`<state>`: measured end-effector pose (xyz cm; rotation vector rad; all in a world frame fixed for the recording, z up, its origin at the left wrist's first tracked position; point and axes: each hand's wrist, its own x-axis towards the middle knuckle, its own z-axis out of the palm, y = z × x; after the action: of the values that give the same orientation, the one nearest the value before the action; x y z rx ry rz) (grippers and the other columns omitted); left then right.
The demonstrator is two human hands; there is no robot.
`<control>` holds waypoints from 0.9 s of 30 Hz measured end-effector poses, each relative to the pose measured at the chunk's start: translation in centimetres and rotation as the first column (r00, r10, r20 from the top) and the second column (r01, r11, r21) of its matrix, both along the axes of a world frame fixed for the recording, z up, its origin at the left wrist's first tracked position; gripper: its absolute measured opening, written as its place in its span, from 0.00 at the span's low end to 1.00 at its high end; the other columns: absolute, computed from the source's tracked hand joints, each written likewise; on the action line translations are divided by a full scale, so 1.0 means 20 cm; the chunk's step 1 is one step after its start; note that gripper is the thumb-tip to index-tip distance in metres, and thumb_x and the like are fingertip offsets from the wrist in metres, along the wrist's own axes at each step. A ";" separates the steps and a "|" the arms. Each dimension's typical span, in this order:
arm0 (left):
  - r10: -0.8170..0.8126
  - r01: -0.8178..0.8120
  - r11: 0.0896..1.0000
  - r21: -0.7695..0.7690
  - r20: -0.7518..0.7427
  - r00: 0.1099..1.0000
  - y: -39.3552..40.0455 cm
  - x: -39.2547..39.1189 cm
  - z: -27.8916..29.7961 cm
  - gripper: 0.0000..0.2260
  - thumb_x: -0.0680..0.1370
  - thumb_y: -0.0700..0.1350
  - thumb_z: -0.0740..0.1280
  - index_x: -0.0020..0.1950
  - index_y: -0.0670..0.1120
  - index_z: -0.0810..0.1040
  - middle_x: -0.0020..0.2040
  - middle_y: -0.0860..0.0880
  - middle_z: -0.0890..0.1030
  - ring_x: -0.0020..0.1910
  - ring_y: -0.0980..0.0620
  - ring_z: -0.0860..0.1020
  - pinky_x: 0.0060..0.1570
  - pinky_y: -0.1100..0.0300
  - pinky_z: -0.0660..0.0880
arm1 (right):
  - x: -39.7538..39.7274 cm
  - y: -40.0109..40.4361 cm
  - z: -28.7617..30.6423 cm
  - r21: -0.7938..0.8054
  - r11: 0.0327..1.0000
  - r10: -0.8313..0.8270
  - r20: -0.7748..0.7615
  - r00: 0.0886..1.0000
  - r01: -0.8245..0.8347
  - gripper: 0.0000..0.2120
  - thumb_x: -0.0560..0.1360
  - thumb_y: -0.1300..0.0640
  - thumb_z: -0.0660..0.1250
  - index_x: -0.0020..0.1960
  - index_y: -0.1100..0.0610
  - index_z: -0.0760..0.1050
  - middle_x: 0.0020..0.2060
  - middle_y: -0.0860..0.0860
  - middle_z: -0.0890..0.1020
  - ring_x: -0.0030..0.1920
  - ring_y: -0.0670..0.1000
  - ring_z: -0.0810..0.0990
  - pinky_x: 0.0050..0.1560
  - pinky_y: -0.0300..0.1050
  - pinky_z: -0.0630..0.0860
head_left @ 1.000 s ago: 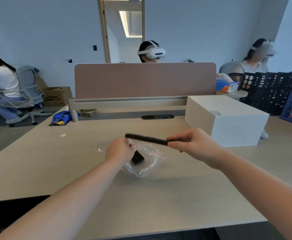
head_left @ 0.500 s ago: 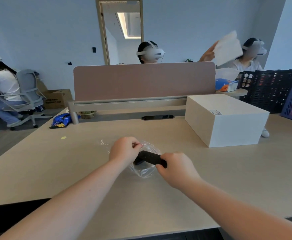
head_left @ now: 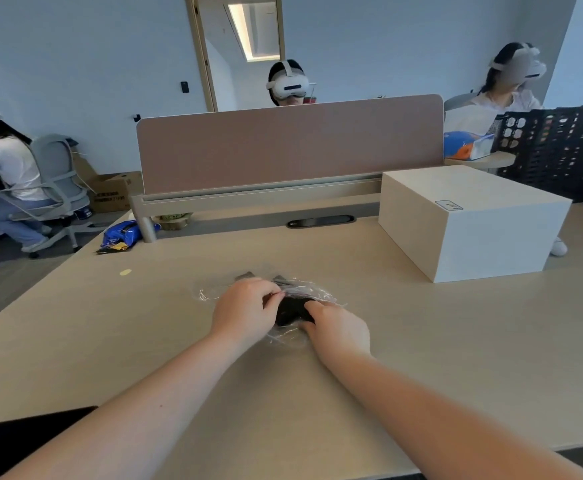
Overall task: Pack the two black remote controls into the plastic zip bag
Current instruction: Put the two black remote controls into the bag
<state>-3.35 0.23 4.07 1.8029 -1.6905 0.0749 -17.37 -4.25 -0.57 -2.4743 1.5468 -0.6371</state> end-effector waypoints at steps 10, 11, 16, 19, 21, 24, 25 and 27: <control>0.004 -0.004 0.999 0.032 0.011 1.000 0.01 0.04 -0.02 0.09 0.77 0.47 0.64 0.44 0.48 0.83 0.41 0.49 0.82 0.44 0.48 0.76 0.41 0.54 0.75 | -0.05 -0.05 0.03 0.099 0.995 0.029 0.026 0.999 -0.032 0.13 0.75 0.54 0.59 0.59 0.50 0.74 0.54 0.52 0.81 0.53 0.58 0.79 0.45 0.48 0.78; 0.003 -0.004 0.999 0.037 0.012 1.000 0.02 0.05 -0.02 0.09 0.77 0.47 0.64 0.45 0.48 0.83 0.40 0.49 0.82 0.44 0.49 0.76 0.41 0.54 0.75 | -0.07 -0.05 0.04 0.093 0.996 0.015 0.012 1.000 -0.016 0.11 0.76 0.54 0.60 0.57 0.52 0.74 0.53 0.53 0.82 0.53 0.58 0.79 0.45 0.47 0.77; -0.022 0.021 0.998 0.051 0.013 1.000 0.03 0.03 -0.03 0.08 0.76 0.47 0.65 0.44 0.47 0.84 0.40 0.48 0.83 0.43 0.48 0.77 0.42 0.54 0.75 | -0.07 -0.06 0.03 0.056 0.998 -0.027 -0.055 0.998 0.030 0.07 0.77 0.54 0.61 0.50 0.57 0.73 0.49 0.56 0.82 0.49 0.59 0.80 0.37 0.43 0.67; -0.026 0.025 0.998 0.051 0.007 1.000 0.03 0.04 -0.02 0.08 0.76 0.47 0.65 0.44 0.47 0.84 0.40 0.48 0.83 0.43 0.48 0.77 0.42 0.53 0.75 | -0.04 -0.07 0.02 0.011 0.999 -0.048 -0.112 0.993 0.049 0.06 0.77 0.57 0.60 0.51 0.55 0.75 0.50 0.54 0.82 0.48 0.59 0.81 0.37 0.43 0.67; -0.021 0.021 0.998 0.051 0.012 1.000 0.02 0.04 -0.03 0.08 0.76 0.47 0.65 0.44 0.47 0.84 0.40 0.49 0.83 0.43 0.48 0.77 0.42 0.53 0.75 | -0.02 -0.07 0.01 0.003 0.999 -0.048 -0.184 0.982 0.049 0.08 0.77 0.61 0.59 0.52 0.55 0.75 0.51 0.54 0.81 0.49 0.58 0.81 0.37 0.43 0.67; -0.019 0.017 0.998 0.058 0.026 0.999 0.02 0.05 -0.04 0.08 0.76 0.47 0.65 0.44 0.47 0.83 0.40 0.49 0.83 0.43 0.49 0.77 0.42 0.52 0.75 | 0.00 -0.06 0.02 0.007 1.000 -0.016 -0.255 0.967 0.018 0.13 0.75 0.66 0.57 0.56 0.56 0.73 0.54 0.55 0.76 0.49 0.58 0.80 0.36 0.44 0.67; -0.018 0.016 0.998 0.057 0.033 0.999 0.01 0.05 -0.04 0.08 0.76 0.48 0.65 0.44 0.48 0.83 0.40 0.50 0.83 0.43 0.49 0.77 0.42 0.53 0.75 | 0.00 -0.06 0.03 0.005 1.000 -0.005 -0.258 0.966 0.006 0.14 0.75 0.66 0.56 0.58 0.55 0.72 0.55 0.56 0.75 0.49 0.59 0.80 0.36 0.45 0.67; -0.016 0.013 0.998 0.056 0.056 0.998 0.01 0.06 -0.05 0.08 0.76 0.49 0.65 0.43 0.50 0.83 0.39 0.51 0.82 0.43 0.49 0.76 0.41 0.54 0.75 | -0.01 -0.06 0.03 0.000 1.000 0.018 -0.250 0.968 -0.018 0.14 0.76 0.64 0.55 0.58 0.54 0.72 0.56 0.56 0.74 0.51 0.59 0.80 0.37 0.46 0.67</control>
<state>-2.23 0.47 3.06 1.8450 -1.7613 0.0736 -17.51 -5.46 0.07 -2.6520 1.6023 -0.3333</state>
